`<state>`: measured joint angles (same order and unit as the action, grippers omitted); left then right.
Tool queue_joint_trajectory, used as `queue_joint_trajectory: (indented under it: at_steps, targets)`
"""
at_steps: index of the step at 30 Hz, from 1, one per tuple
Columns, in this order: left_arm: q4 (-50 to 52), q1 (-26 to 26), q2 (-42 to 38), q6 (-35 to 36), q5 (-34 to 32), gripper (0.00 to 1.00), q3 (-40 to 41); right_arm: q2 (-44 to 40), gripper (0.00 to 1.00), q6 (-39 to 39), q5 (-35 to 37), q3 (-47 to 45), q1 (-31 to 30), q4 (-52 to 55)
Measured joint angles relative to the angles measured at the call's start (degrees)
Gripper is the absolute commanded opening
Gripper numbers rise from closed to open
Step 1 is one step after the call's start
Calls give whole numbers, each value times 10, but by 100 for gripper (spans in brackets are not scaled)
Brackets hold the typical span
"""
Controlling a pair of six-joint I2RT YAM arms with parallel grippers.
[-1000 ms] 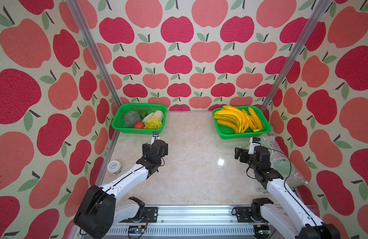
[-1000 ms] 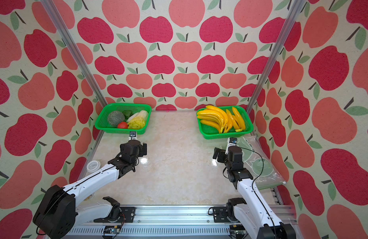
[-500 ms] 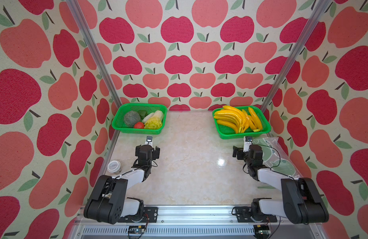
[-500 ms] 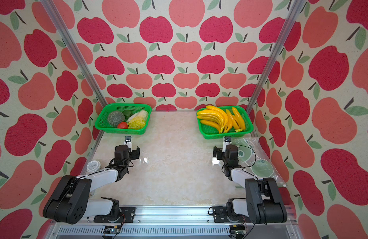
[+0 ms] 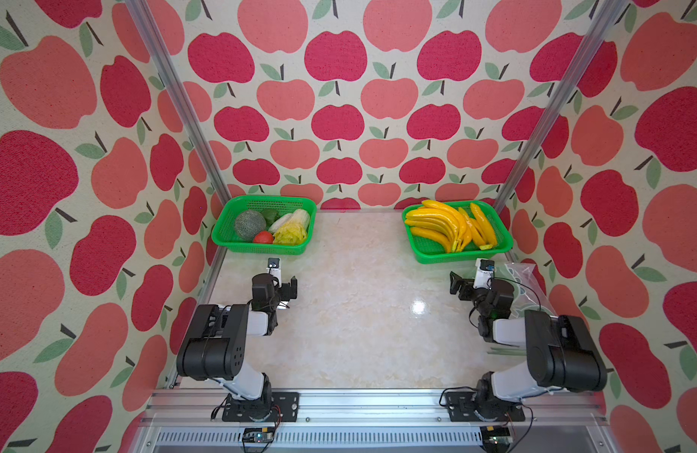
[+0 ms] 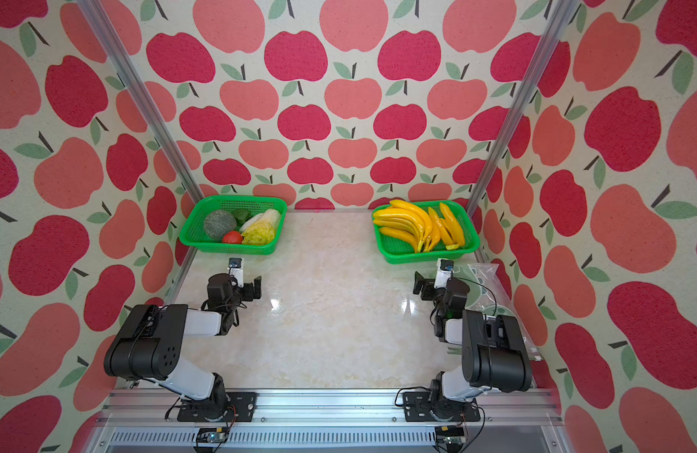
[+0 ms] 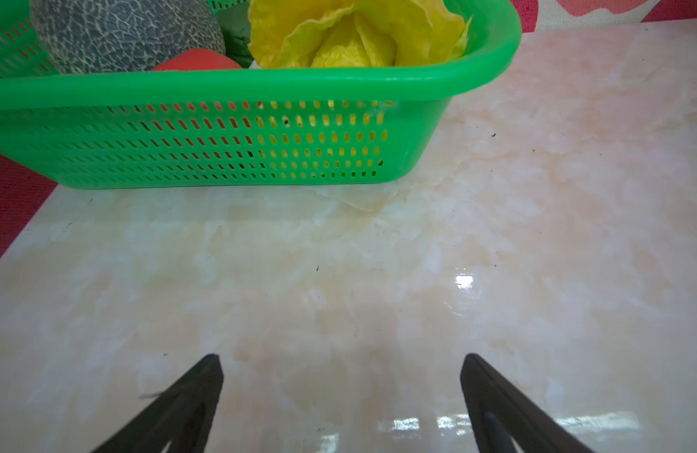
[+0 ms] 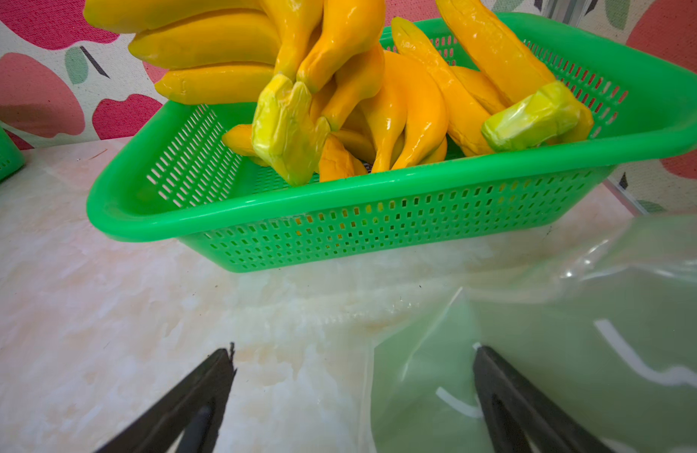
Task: Open the zip-top bag and take out the banana
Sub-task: Reset both arms
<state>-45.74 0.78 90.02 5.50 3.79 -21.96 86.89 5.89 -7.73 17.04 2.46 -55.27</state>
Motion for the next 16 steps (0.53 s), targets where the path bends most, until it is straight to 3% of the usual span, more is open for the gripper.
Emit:
queue_joint_trajectory:
  at_steps: [5, 16]
  targets:
    - [-8, 0, 0, 0, 14, 98, -6, 16, 99, -15, 42, 12, -49, -4]
    - [-9, -1, 0, 0, 18, 98, -6, 16, 99, -19, 56, 17, -43, -4]
